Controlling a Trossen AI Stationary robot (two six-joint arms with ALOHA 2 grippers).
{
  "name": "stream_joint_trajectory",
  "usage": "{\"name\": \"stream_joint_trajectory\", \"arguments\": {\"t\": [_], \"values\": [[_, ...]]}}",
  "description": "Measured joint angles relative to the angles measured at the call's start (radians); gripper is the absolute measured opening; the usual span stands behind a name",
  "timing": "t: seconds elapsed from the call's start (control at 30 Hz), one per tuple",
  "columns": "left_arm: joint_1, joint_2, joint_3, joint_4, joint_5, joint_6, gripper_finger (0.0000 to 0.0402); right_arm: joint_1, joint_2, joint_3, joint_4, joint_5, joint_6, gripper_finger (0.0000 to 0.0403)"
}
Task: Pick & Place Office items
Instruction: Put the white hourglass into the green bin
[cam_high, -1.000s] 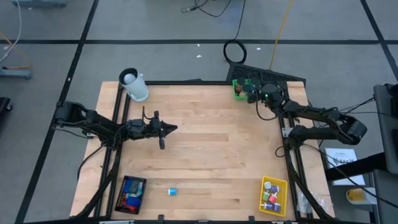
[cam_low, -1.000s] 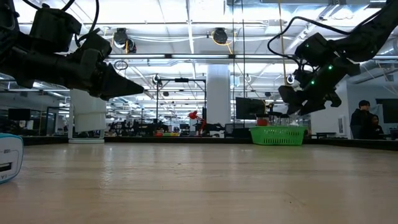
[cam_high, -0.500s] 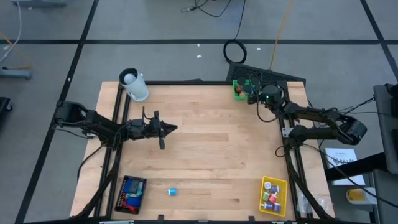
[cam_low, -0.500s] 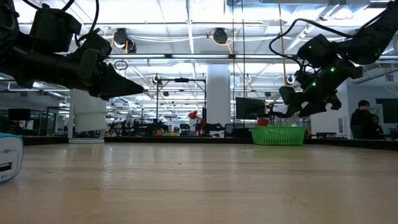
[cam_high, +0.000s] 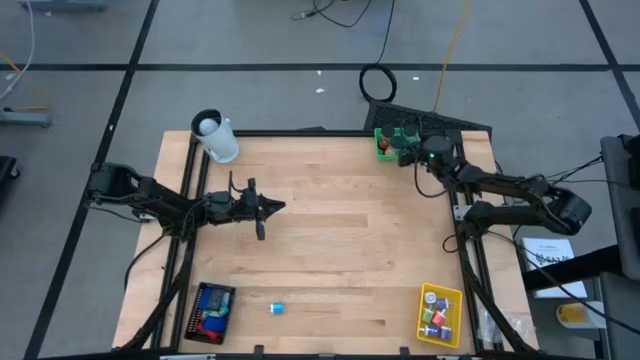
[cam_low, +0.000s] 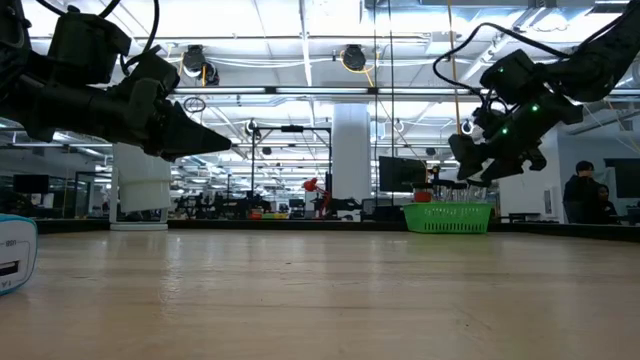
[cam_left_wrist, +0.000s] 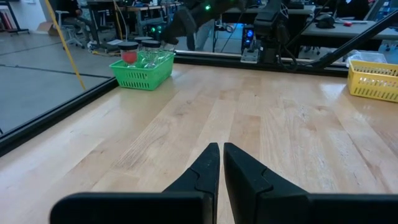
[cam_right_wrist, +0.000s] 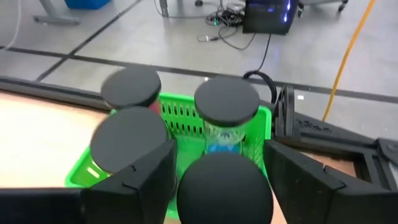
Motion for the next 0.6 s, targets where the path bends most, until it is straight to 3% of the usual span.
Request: {"name": "stream_joint_trajectory", "arguments": {"t": [0.33,0.6], "values": [[0.0,0.0,0.0,0.0,0.0,0.0,0.0031,0.003,-0.193,0.0,-0.106,-0.002,-0.027,0.0174],[0.0,0.0,0.0,0.0,0.0,0.001,0.0031,0.002,-0.256,0.0,-0.317,-0.001,-0.039,0.0042]]}}
